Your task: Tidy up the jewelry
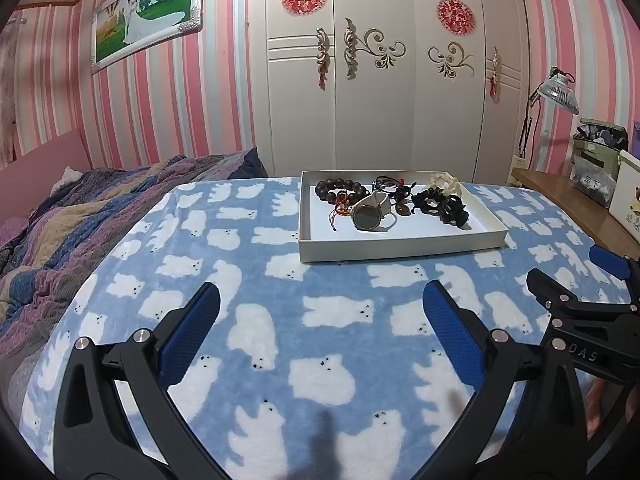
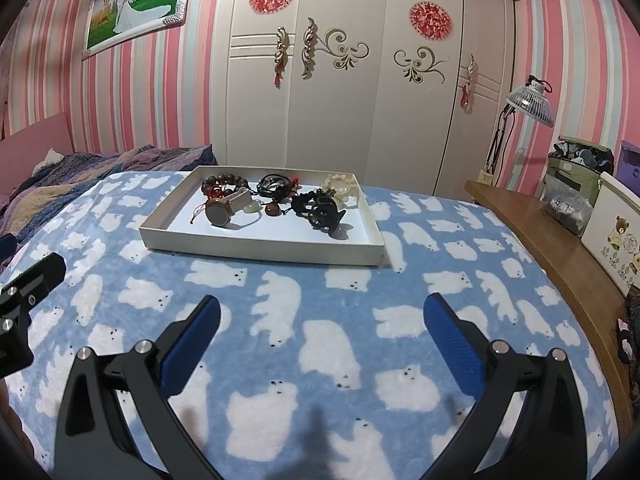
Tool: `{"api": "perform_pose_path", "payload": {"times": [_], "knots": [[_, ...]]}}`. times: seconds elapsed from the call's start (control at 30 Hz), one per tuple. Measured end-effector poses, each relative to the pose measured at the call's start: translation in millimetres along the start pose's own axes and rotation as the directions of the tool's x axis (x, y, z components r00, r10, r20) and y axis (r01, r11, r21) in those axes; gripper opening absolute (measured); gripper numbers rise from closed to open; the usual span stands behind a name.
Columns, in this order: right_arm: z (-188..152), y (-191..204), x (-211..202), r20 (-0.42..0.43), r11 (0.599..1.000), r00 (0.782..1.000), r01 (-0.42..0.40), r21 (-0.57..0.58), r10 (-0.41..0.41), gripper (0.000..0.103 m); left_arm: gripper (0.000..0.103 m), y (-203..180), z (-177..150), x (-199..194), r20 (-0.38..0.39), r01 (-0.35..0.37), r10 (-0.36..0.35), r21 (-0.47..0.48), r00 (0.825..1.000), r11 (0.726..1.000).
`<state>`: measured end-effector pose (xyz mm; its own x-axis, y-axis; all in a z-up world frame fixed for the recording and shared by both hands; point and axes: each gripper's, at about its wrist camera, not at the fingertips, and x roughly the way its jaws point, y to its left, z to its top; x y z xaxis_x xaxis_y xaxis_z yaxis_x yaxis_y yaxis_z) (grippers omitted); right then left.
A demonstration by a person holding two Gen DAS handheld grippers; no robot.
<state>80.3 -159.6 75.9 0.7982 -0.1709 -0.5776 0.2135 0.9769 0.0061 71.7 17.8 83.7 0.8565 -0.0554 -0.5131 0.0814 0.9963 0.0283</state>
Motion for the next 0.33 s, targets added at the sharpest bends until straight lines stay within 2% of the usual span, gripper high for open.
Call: {"api": "perform_pose_path", "payload": {"times": [0.33], "knots": [[-0.3,0.0,1.1,-0.001,1.000,1.000,-0.002,0.002,0.002,0.101,0.100,2.1,-1.0,7.9,-0.033,0.005,-0.005,-0.008,0.999,1.000]]}}
